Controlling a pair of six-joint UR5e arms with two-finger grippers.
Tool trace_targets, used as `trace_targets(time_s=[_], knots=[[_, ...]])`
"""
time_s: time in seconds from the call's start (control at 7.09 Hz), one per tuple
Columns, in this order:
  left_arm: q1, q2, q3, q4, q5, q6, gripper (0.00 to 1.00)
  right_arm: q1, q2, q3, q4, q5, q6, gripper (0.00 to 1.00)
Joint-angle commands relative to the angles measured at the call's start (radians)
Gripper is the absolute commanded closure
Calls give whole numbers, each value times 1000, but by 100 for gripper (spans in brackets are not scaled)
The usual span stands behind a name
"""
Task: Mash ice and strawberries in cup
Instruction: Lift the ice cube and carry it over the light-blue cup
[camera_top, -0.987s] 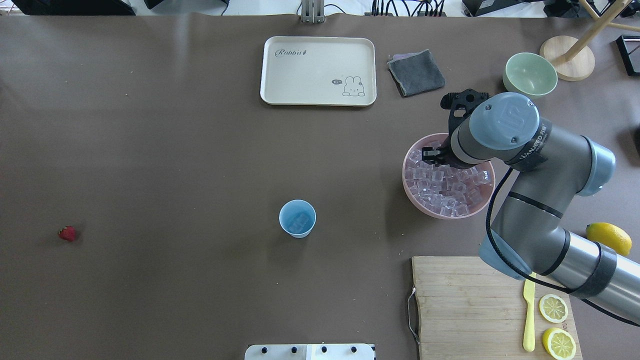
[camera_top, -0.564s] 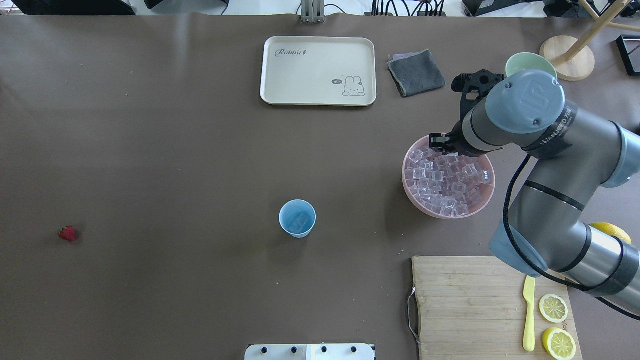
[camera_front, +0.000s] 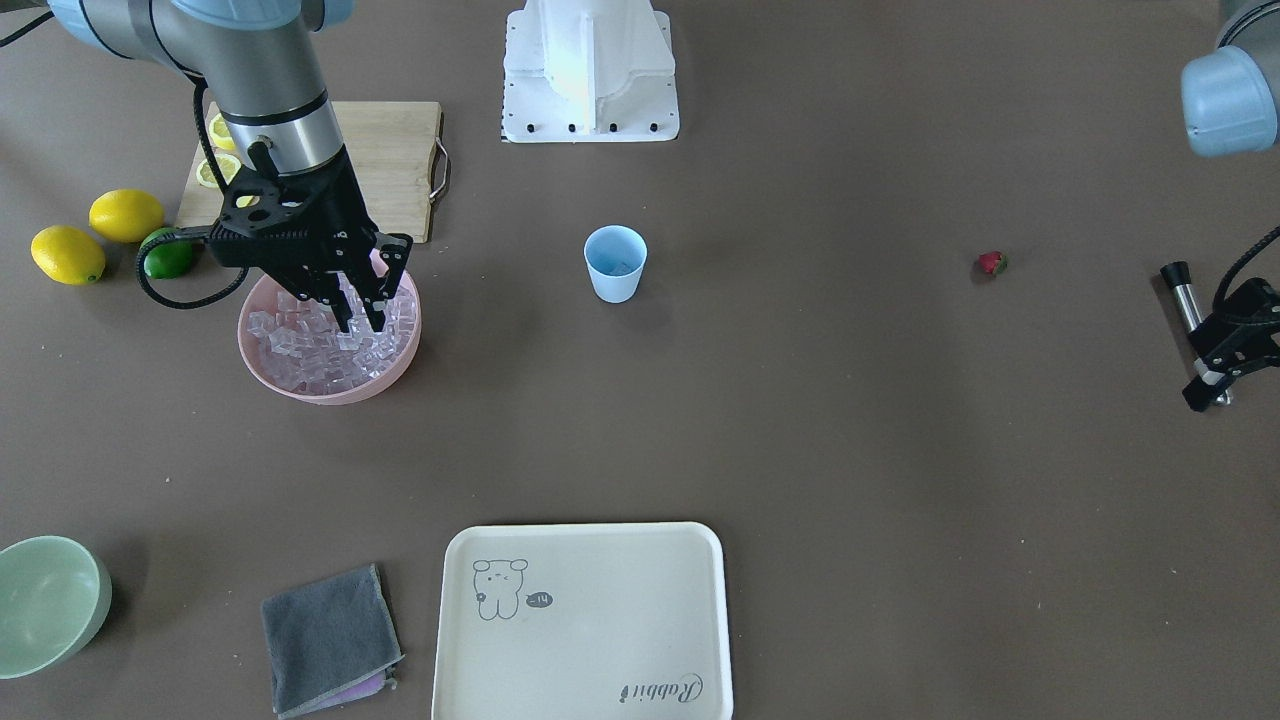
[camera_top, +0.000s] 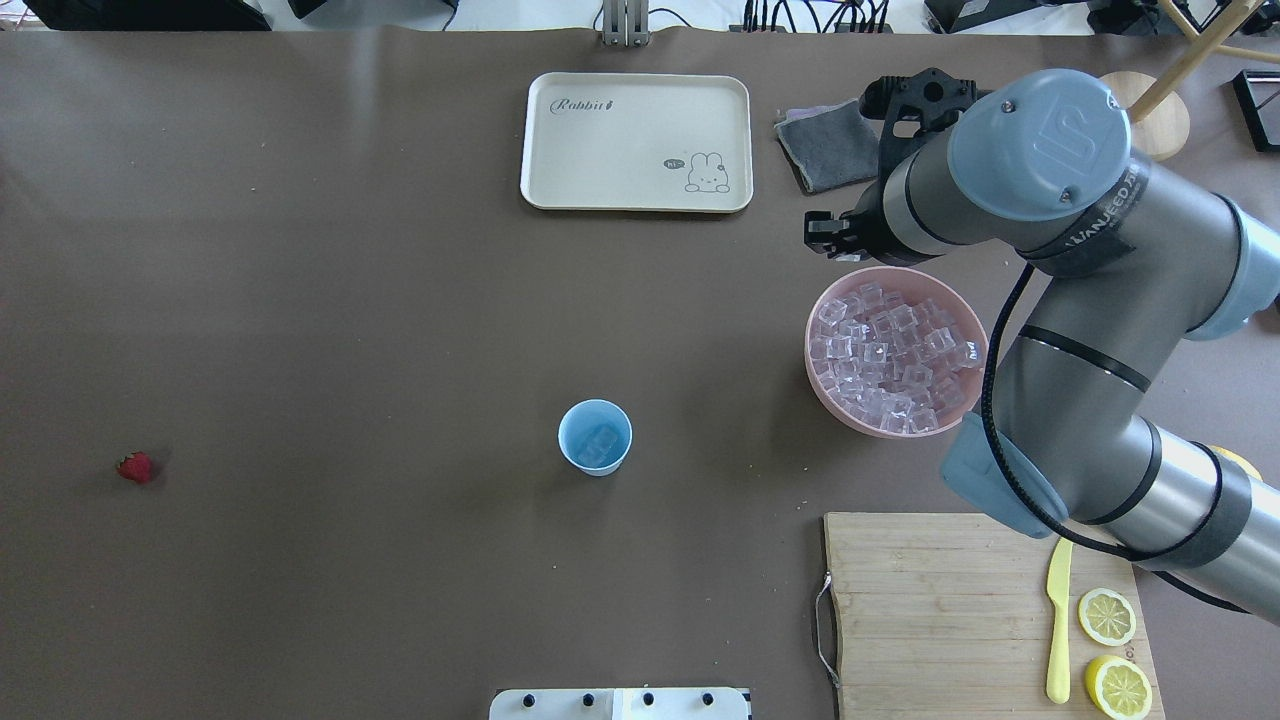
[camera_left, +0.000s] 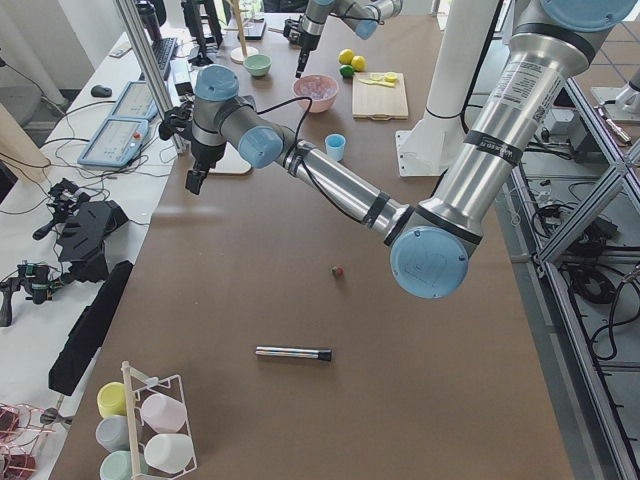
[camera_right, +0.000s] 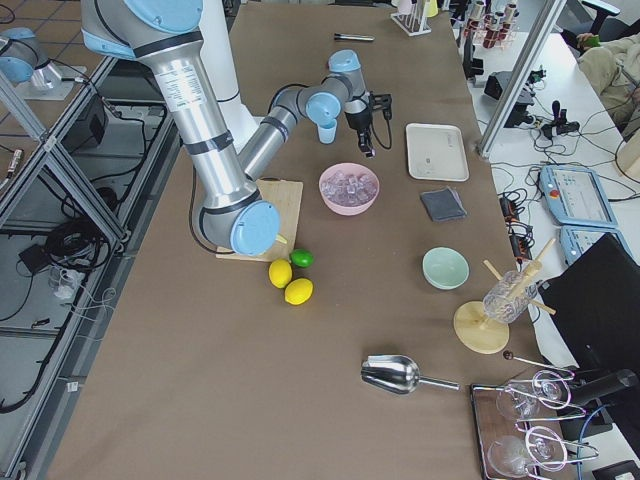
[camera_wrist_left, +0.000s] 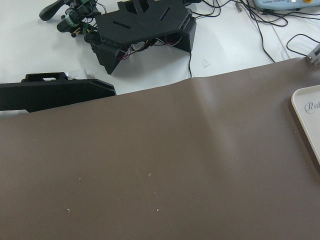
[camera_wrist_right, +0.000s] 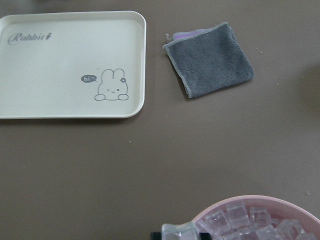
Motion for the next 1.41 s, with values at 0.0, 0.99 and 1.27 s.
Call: trace_targets(time_s=[0.0,0.99,1.27], knots=[[12,0,-1,0,-2,-1,2,-48,46,-3,47,-42,0,100],[29,0,1,-3,0,0,2,-332,141,-104,212,-255,-17,100],[30,-1,-1,-5,0,0,2,-386,141,-109,212,-299,-18,100]])
